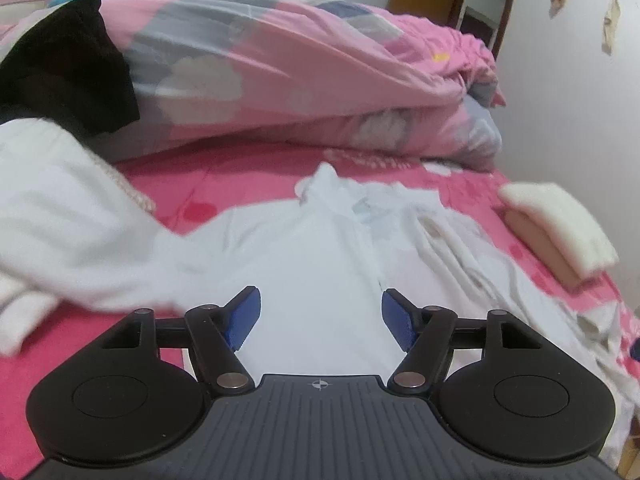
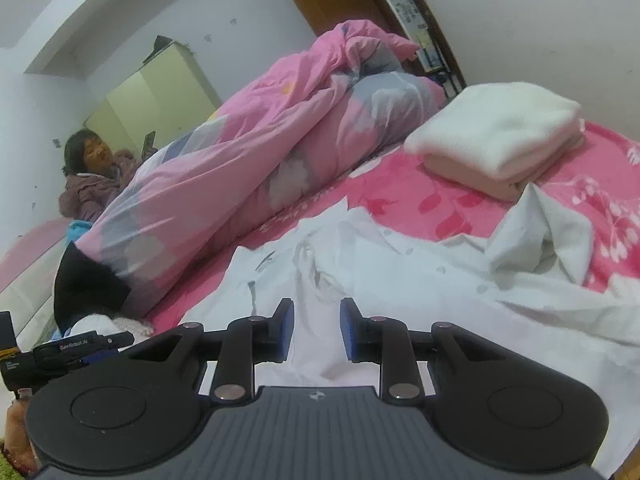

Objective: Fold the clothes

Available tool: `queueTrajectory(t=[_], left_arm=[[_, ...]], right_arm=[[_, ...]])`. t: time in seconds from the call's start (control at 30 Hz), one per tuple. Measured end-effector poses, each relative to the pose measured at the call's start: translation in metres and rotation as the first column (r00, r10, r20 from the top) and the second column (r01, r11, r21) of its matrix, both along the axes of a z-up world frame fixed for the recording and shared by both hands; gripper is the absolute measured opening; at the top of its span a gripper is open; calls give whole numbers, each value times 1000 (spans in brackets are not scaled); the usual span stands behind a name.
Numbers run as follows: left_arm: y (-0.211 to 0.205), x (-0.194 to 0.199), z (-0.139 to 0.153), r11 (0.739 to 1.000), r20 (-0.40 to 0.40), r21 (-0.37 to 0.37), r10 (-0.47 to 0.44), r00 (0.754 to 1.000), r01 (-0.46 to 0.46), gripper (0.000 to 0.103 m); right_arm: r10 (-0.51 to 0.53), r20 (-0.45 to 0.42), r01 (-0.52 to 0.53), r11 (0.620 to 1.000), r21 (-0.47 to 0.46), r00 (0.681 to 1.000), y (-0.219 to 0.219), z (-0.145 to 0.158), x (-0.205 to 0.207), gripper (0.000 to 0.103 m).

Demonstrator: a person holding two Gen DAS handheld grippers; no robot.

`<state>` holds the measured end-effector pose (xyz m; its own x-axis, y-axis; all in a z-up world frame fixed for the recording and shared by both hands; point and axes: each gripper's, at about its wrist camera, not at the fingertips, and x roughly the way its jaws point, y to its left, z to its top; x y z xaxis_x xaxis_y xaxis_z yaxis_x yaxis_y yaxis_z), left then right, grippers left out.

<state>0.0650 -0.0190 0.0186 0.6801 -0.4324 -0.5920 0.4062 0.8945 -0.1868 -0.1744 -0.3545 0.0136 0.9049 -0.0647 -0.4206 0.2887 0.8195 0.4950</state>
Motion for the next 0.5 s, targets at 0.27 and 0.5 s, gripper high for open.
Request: queueTrajectory(t=[0.27, 0.5], left_arm=[[-24, -27, -32, 997, -26, 69, -15, 1000, 17, 68], [-46, -32, -56, 990, -39, 139, -31, 999, 36, 68]], right_arm=[[-7, 12, 6, 999, 41, 1000, -13, -15, -17, 27], [-74, 11, 74, 996, 51, 997, -31, -19, -42, 27]])
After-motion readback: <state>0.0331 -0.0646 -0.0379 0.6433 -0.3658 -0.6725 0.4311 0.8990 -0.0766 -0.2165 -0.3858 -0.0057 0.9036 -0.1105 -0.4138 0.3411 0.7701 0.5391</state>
